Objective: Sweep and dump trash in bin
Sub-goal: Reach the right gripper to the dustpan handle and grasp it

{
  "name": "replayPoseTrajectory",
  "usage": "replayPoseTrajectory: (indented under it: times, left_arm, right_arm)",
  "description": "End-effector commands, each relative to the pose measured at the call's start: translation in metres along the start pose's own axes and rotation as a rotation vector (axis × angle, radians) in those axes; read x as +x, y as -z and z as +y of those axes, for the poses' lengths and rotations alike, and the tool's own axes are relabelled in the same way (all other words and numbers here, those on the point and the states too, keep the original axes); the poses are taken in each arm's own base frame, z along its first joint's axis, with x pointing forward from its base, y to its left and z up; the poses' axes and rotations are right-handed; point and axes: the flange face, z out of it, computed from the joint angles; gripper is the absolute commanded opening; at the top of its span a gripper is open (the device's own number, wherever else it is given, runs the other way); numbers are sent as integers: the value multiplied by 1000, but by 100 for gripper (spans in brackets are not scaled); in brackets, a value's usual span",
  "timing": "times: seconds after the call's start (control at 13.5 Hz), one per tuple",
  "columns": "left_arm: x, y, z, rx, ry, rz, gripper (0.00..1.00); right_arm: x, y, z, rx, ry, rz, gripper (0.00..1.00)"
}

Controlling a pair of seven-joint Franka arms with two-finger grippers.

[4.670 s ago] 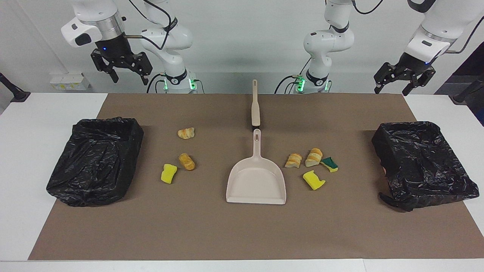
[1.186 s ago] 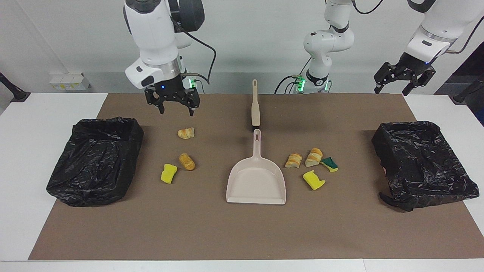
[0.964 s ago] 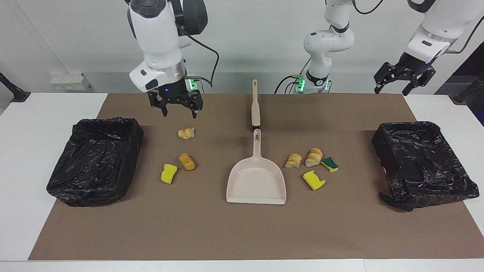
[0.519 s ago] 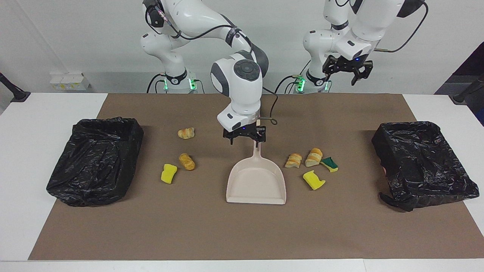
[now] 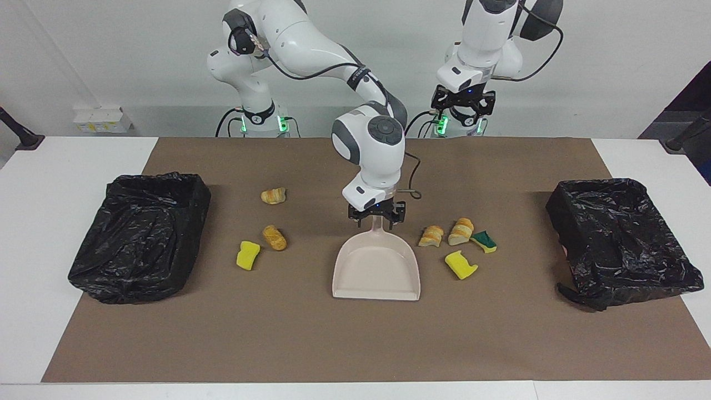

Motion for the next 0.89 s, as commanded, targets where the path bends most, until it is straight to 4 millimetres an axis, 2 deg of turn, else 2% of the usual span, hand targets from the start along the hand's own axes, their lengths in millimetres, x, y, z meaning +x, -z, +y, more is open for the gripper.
replayPoseTrajectory:
  times: [0.0,0.3,0.44,0.74,0.82]
  left_arm:
    - [-20,-12,13,-12,12,30,100]
    - [-21,-25,16,-10,16,15,100]
    - [-23,-28,23,-9,8,16,100]
    - [-24,-33,31,-8,22,26,100]
    - [-24,-33,32,-10,28,30,100]
  right_arm:
    - [-5,-3,-12,-4,-9,23,84]
    - [-11,-7,-13,-19,-9,10,81]
    - [-11,-6,-13,-15,-74,5,71]
    - [-9,-7,-10,-24,-71,10,9]
    - [-10,-7,-10,-24,-72,8,0]
